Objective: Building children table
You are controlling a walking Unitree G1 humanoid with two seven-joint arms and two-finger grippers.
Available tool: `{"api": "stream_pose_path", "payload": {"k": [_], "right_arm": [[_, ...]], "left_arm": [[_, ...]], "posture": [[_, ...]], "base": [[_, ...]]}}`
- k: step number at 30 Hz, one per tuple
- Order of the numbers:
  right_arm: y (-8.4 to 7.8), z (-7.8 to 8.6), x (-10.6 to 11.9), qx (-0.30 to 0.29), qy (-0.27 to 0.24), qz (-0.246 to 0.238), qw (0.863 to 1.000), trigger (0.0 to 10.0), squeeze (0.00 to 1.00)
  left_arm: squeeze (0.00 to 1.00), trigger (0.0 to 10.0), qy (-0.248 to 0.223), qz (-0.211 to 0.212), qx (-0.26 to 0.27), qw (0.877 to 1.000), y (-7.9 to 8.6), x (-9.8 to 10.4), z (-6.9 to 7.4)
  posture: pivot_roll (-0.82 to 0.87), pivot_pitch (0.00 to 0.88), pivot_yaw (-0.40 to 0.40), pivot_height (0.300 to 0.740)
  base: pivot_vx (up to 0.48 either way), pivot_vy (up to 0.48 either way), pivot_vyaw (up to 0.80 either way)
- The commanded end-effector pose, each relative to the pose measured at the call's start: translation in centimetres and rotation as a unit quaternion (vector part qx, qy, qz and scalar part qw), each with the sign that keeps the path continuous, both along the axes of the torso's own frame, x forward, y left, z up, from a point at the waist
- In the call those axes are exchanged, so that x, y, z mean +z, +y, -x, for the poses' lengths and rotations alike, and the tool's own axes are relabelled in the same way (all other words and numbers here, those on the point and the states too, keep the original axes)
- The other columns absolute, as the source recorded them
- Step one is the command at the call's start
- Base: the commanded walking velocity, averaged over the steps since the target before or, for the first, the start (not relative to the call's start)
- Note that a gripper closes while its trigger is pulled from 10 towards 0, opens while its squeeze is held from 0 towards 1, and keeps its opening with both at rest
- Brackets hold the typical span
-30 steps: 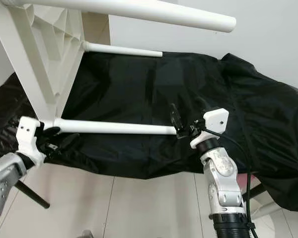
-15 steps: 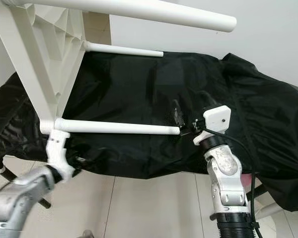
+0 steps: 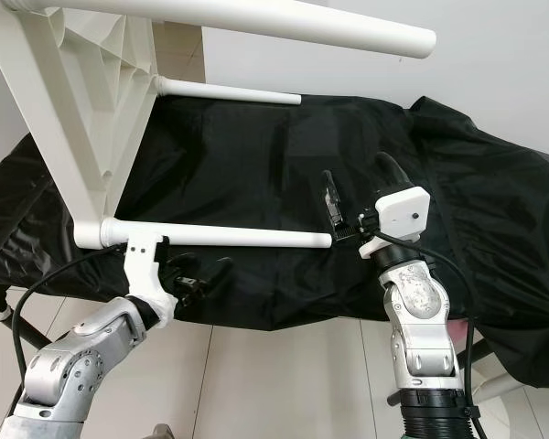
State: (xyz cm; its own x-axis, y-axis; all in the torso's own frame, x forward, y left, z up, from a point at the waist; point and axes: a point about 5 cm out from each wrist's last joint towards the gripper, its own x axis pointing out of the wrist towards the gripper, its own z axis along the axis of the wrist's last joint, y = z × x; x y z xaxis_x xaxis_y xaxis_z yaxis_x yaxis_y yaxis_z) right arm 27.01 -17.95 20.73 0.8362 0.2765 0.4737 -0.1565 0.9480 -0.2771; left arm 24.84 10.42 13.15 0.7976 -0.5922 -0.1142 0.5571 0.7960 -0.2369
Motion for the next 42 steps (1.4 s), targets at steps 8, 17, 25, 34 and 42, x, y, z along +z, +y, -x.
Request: {"api": "stream_pose_path", "payload": {"k": [8, 17, 25, 34, 42], "right_arm": [[0.1, -0.4, -2.5, 0.007, 0.063, -0.121, 0.991, 10.0, 0.0], [0.8, -0.7, -3.0, -0.005, 0.081, -0.106, 0.991, 10.0, 0.0], [1.0, -0.8, -2.6, 0.006, 0.097, -0.143, 0.985, 10.0, 0.0], [1.9, -0.9, -3.9, 0.027, 0.135, -0.176, 0.975, 10.0, 1.0], [1.3, -0.9, -4.6, 0.003, 0.122, -0.146, 0.982, 10.0, 1.0]], "left_arm": [[0.0, 10.0, -0.158, -0.024, -0.057, 0.985, -2.9, 1.6, 0.9], [0.0, 10.0, -0.132, -0.021, 0.04, 0.99, -4.0, 3.3, -3.5], [0.0, 10.0, -0.146, -0.005, 0.125, 0.981, -0.1, 3.9, -5.1], [0.0, 10.0, -0.166, 0.051, 0.188, 0.967, 3.4, 5.7, -5.5], [0.0, 10.0, -0.188, 0.024, 0.2, 0.961, 4.2, 5.7, -5.8]], "posture": [[0.03, 0.0, -0.05, 0.74], [0.03, 0.0, -0.05, 0.74], [0.01, 0.0, -0.033, 0.74], [-0.02, 0.0, 0.024, 0.74], [-0.04, 0.0, 0.063, 0.74]], "base": [[0.0, 0.0, 0.0], [0.0, 0.0, 0.0], [0.0, 0.0, 0.0], [0.0, 0.0, 0.0], [0.0, 0.0, 0.0]]}}
